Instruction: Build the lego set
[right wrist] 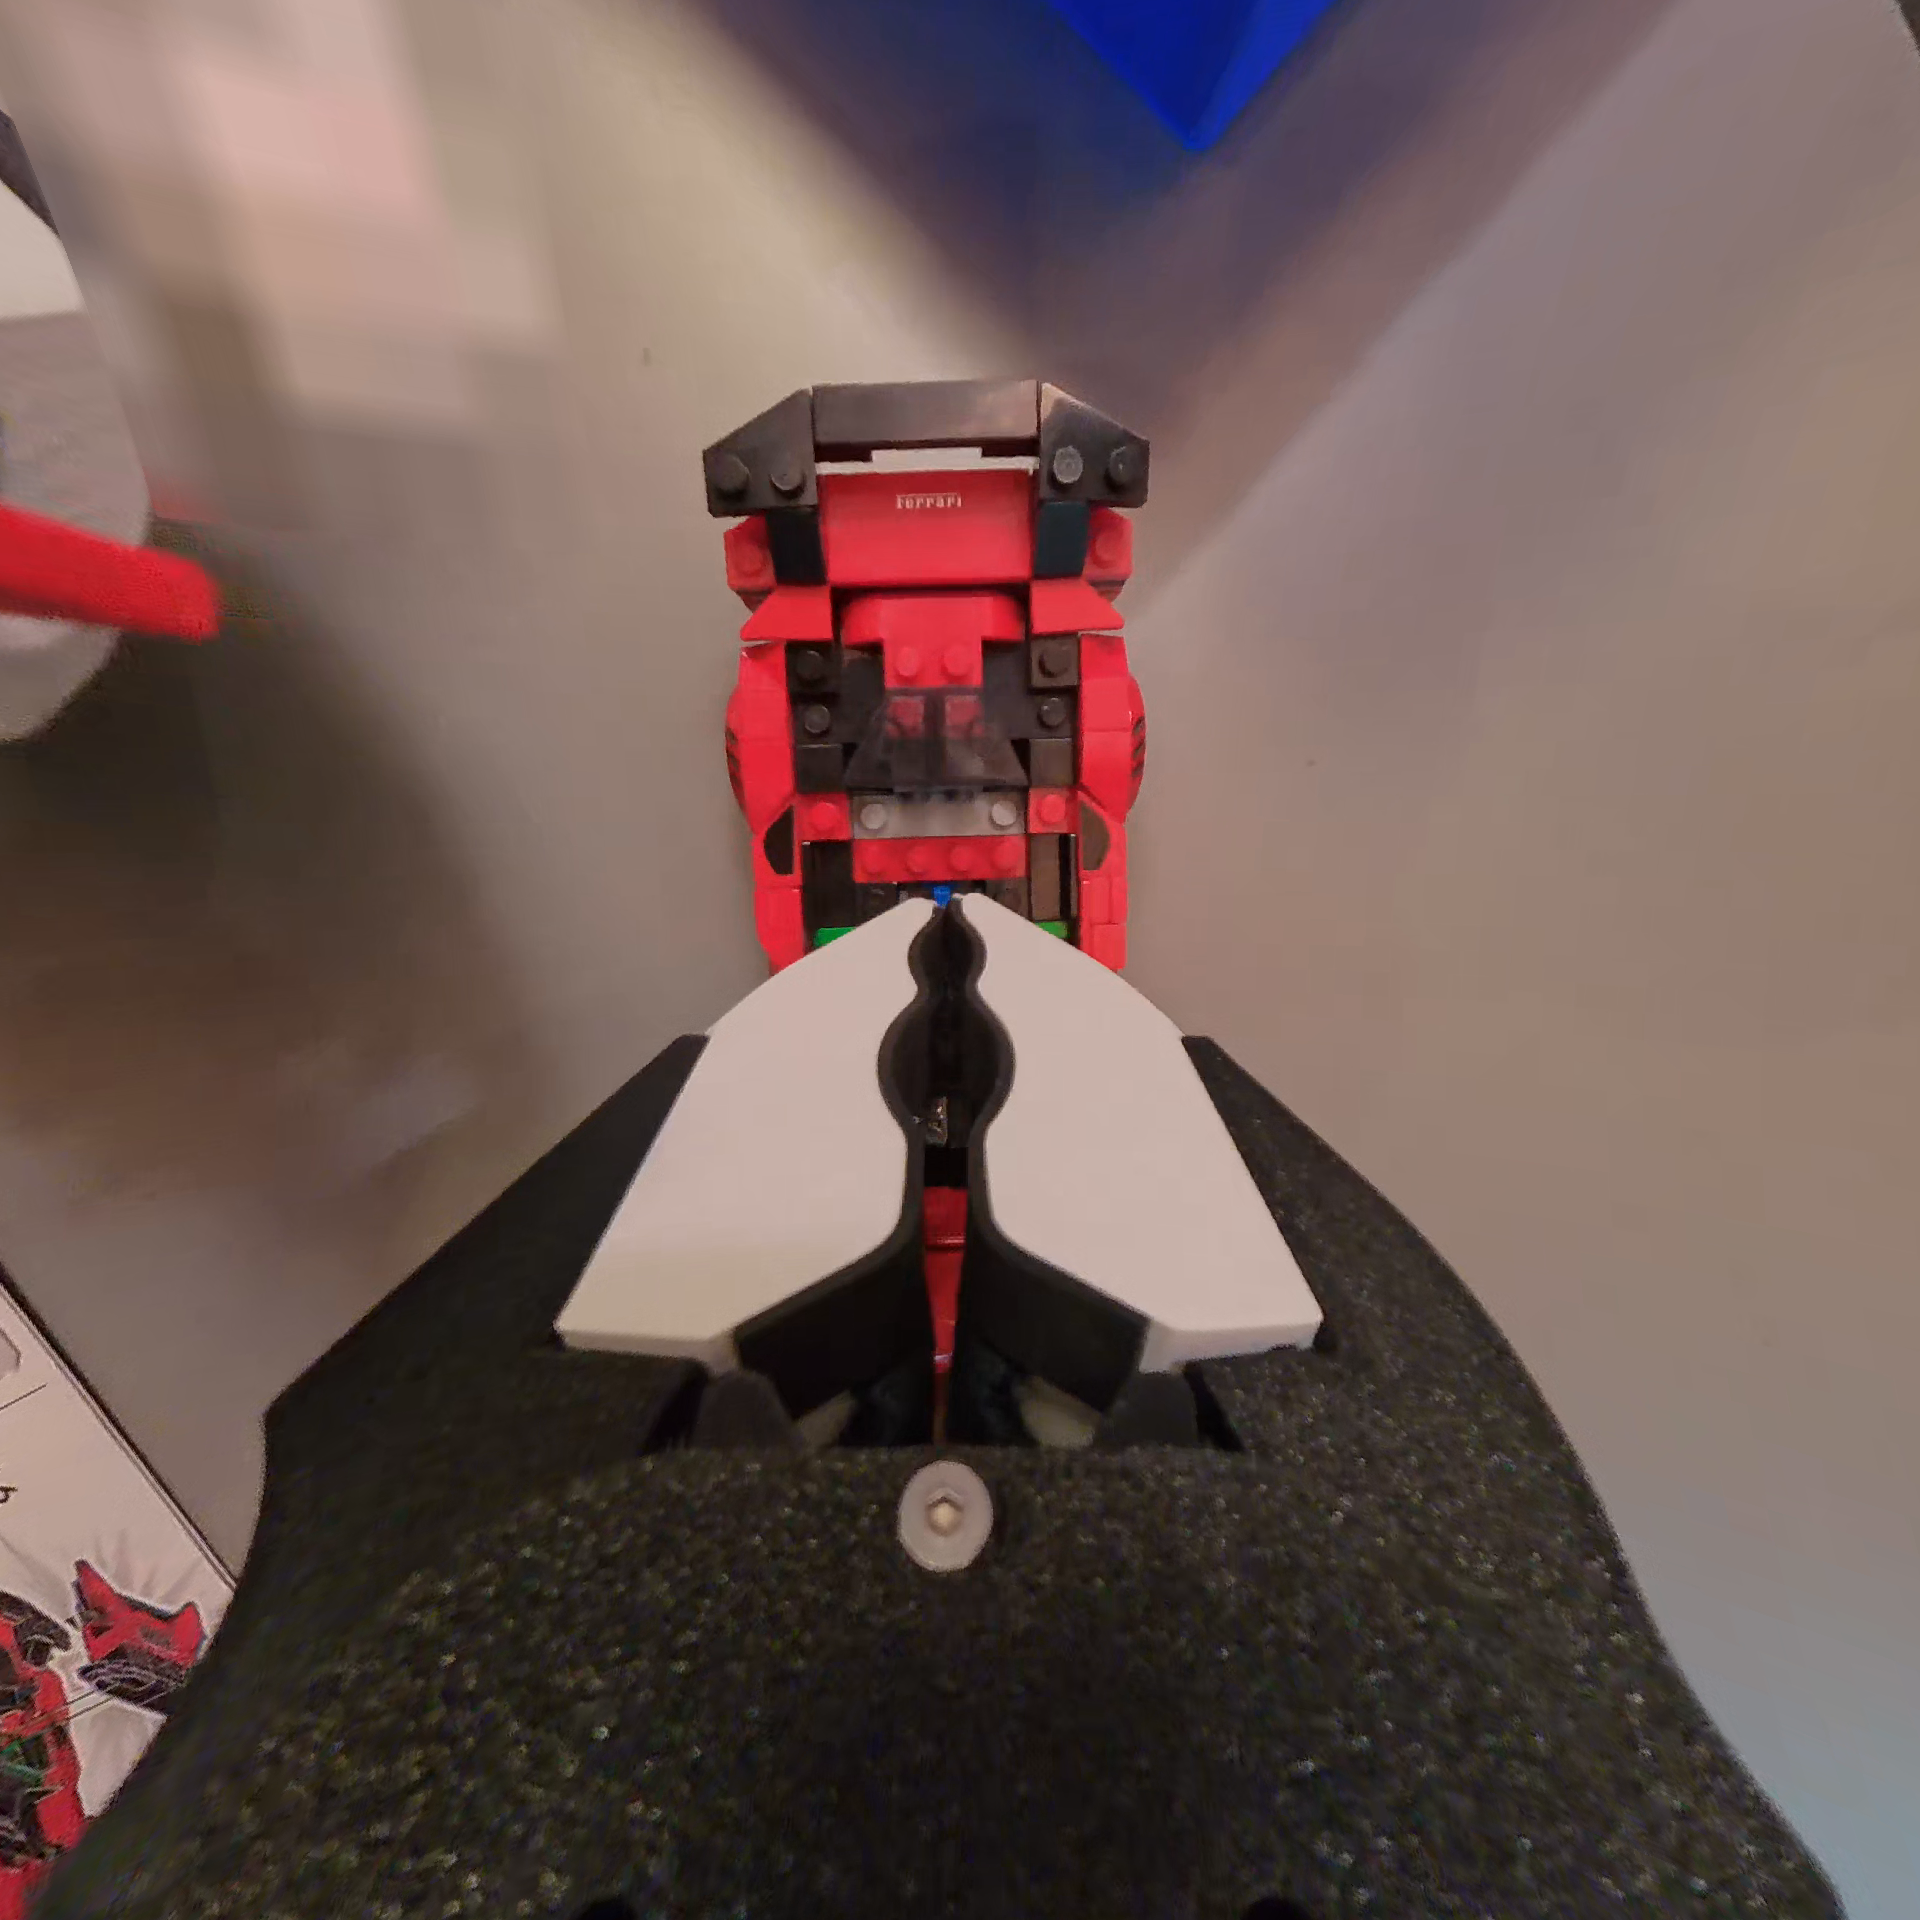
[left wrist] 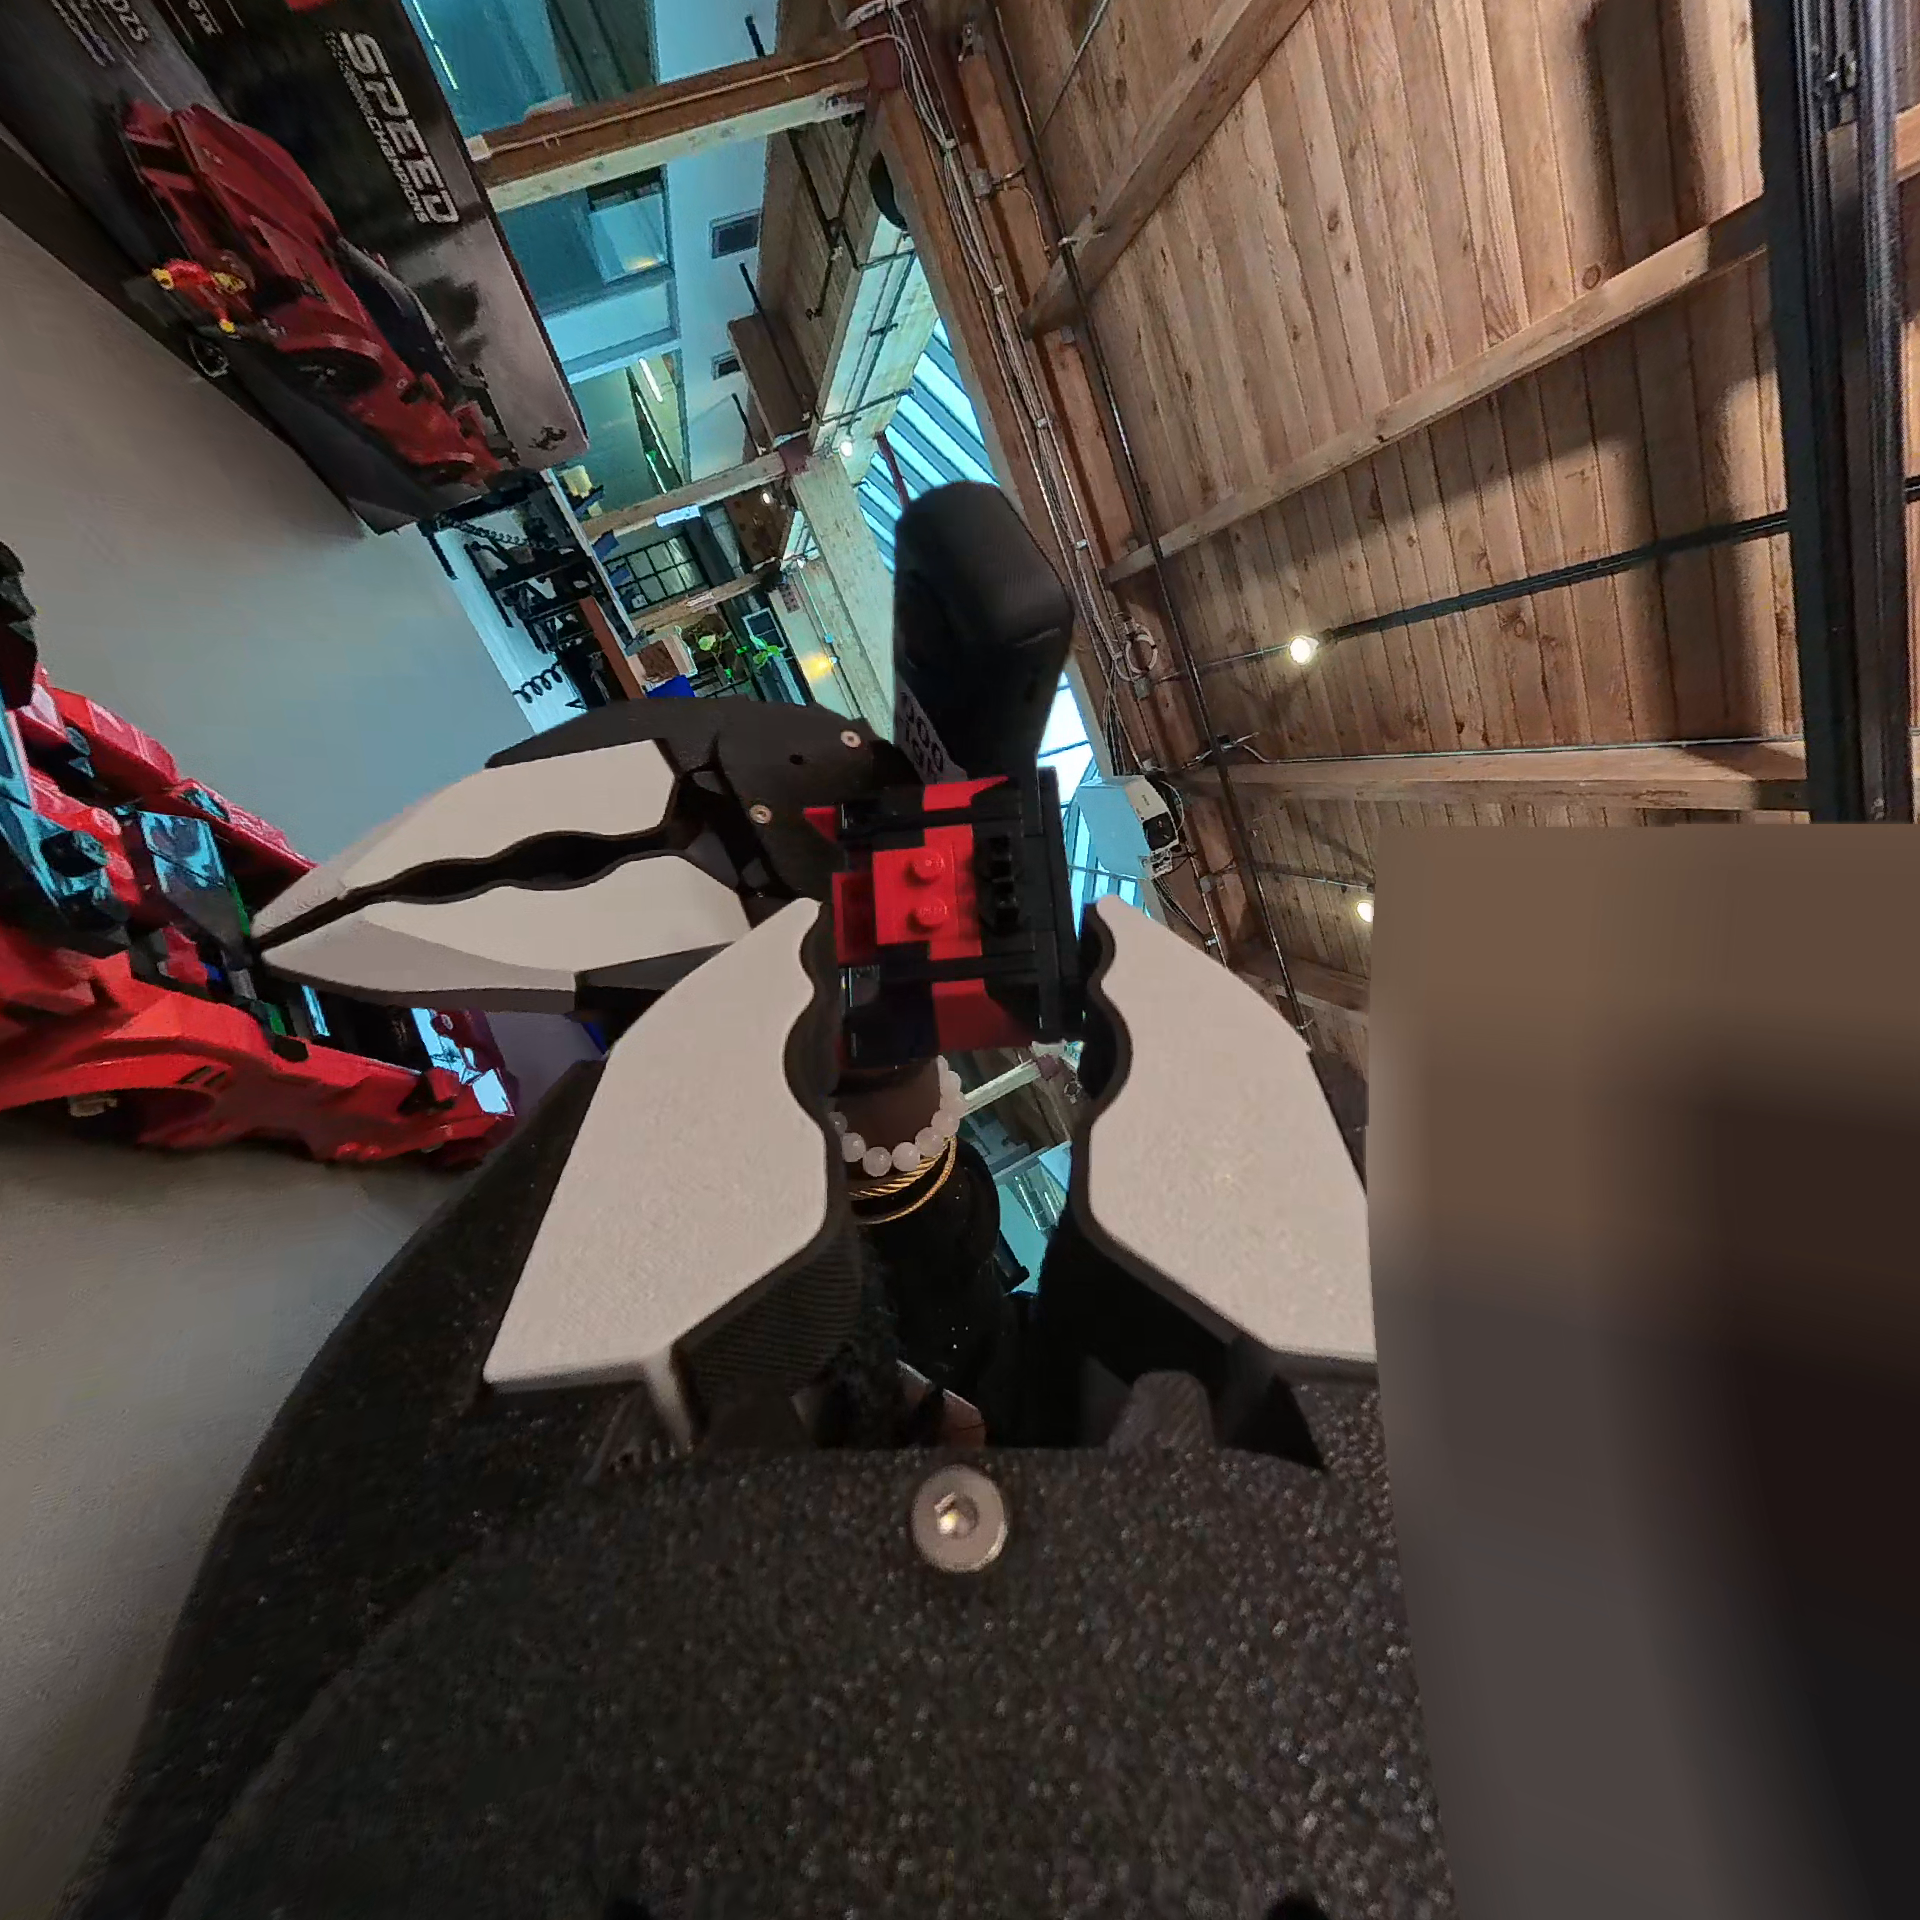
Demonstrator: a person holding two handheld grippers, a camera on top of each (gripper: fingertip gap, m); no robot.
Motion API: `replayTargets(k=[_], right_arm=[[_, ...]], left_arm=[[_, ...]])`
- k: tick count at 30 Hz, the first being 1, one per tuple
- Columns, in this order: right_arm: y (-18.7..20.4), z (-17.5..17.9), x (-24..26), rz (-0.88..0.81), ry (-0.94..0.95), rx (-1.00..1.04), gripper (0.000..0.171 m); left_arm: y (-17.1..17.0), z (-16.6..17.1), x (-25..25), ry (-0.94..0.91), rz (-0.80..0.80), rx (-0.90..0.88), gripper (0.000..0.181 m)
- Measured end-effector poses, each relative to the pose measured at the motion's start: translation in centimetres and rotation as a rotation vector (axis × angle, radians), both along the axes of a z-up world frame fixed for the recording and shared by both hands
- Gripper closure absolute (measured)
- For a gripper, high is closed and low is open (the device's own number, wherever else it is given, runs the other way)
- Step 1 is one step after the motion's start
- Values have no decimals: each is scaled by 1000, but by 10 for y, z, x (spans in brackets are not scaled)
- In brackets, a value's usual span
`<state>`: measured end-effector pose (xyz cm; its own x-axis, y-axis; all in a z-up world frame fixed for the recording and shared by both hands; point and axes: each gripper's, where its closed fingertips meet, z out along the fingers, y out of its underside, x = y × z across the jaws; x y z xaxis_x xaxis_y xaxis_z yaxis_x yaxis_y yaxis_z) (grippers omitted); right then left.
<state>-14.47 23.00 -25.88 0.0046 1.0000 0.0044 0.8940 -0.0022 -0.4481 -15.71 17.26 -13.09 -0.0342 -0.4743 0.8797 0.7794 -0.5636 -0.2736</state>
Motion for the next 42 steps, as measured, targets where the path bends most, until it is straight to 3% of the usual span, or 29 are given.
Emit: replayTargets(k=[19, 25, 26, 32, 42], right_arm=[[1, -2, 0, 9, -14, 54, 171], [5, 16, 2, -26, 36, 138, 171], [6, 22, 3, -39, 47, 165, 160], [-2, 49, 20, -93, 93, 252, 143], [-24, 62, 48, -187, 111, 328, 94]], left_arm=[[-4, 1, 4, 19, -28, 15, 137], [-5, 1, 3, 30, -26, 14, 137], [-5, 1, 3, 36, -25, 14, 137], [-8, 2, 5, 75, -23, 19, 137], [-20, 3, 12, 137, -27, 19, 136]])
